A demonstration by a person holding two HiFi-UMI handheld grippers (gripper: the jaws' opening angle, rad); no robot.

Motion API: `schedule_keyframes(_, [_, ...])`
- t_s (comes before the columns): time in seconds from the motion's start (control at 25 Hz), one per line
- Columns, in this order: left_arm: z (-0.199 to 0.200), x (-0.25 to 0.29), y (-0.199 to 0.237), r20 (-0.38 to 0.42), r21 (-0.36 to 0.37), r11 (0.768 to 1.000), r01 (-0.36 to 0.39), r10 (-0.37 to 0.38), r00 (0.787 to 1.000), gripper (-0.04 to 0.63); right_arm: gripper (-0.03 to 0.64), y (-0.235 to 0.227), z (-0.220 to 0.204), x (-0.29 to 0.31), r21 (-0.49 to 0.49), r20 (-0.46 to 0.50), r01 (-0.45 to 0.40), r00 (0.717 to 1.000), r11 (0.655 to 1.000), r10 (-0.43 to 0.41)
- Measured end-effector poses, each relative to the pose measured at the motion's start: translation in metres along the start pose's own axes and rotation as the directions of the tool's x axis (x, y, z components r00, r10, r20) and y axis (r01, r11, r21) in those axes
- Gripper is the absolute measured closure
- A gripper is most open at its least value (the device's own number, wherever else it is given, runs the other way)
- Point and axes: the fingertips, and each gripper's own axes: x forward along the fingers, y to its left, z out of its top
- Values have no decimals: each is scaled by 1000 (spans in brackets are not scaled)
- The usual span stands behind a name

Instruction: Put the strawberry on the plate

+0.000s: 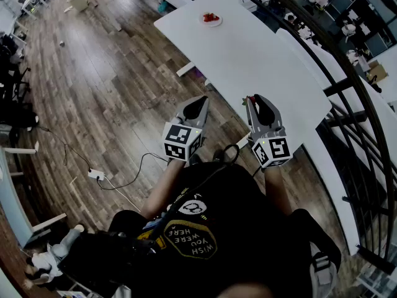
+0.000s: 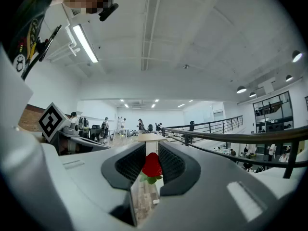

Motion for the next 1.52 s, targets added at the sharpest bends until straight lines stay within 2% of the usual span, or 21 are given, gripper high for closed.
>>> schedule_keyframes(0.32, [-12,-6,-2,-13,-9,1000,-4,4,1000,593,532,6,-4,-8,0,-7,-5,1000,1000,5])
schedule_keyframes(0.8, [-12,1,-21,-17,-6,999,35,-35,999,592,531,-5,-7,-20,11,-7,25,1000,1000,-25])
schedule_keyframes(1.36, [-3,24,-39,4,6,1000,23,-23,1000,593,531,-29,-1,-25,10,8,4,1000,1000,-4])
schedule_keyframes(1.52, [-2,32,-44,7,10,1000,9,-9,1000,594,531,-36,-4,-23,8,-5,-28,1000,1000,28])
